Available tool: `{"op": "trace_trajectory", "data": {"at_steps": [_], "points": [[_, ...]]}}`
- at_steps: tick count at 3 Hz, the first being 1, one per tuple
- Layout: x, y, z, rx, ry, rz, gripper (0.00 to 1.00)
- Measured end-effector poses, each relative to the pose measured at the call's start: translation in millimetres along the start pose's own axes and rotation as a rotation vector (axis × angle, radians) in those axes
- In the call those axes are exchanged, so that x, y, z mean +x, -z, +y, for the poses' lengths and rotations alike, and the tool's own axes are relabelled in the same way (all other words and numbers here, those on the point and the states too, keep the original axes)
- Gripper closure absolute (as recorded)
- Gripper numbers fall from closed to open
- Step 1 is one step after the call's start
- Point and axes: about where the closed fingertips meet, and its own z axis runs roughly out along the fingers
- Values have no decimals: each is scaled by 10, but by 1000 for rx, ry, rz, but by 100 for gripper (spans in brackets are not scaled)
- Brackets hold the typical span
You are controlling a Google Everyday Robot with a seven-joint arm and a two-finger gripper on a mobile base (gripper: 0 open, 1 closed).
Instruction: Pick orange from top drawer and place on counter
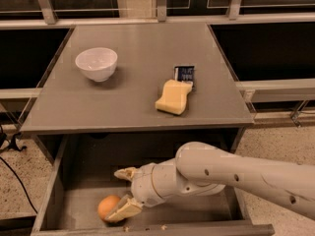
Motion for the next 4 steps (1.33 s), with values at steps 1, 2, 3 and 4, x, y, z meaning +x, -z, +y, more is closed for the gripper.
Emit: {"op": "trace_trajectory", "data": {"at_steps": [1,2,3,4], "points": [[-7,-99,14,-14,0,-9,34],[24,-250,77,-48,-7,-15,35],[60,-332,133,-67,-15,-19,35],[165,-392,243,-85,-35,-17,40]]}}
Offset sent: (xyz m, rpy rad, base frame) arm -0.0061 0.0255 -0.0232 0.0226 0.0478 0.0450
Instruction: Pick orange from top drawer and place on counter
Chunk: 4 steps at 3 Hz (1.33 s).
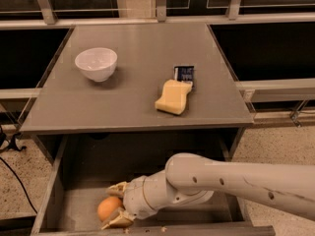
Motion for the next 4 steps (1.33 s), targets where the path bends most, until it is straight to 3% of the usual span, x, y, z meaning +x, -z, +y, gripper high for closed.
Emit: {"op": "trace_trajectory", "data": {"at_steps": [2,3,4], "points": [[33,-15,29,-4,-5,2,86],[33,-15,29,-4,-5,2,100],[32,-15,29,-4,-5,2,100]]}}
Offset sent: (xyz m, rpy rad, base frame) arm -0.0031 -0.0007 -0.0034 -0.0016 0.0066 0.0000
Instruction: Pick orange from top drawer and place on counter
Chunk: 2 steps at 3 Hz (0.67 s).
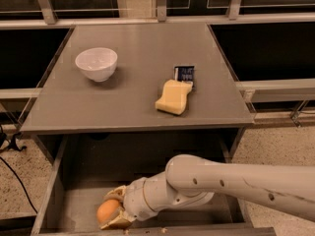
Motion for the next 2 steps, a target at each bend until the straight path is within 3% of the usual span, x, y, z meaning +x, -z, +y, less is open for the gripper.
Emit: {"op": "trace_trajectory", "data": {"at_steps": [2], "points": [[-325,217,-72,39,47,16,100]]}}
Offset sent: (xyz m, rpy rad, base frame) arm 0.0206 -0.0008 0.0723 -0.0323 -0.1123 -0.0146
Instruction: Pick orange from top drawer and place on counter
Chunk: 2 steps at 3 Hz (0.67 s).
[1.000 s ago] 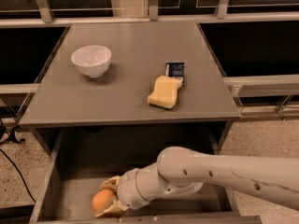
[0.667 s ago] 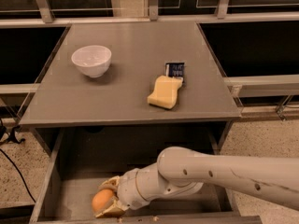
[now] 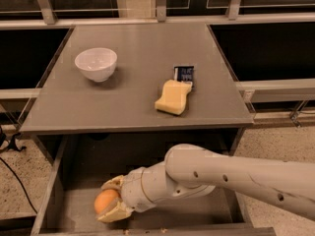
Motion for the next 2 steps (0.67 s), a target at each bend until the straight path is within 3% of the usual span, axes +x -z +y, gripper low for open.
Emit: {"op": "trace_trajectory", "data": {"at_steps": [1,2], "points": [[-248,186,-77,31,29,13,100],[-652,475,-243,59,56,37,100]]}}
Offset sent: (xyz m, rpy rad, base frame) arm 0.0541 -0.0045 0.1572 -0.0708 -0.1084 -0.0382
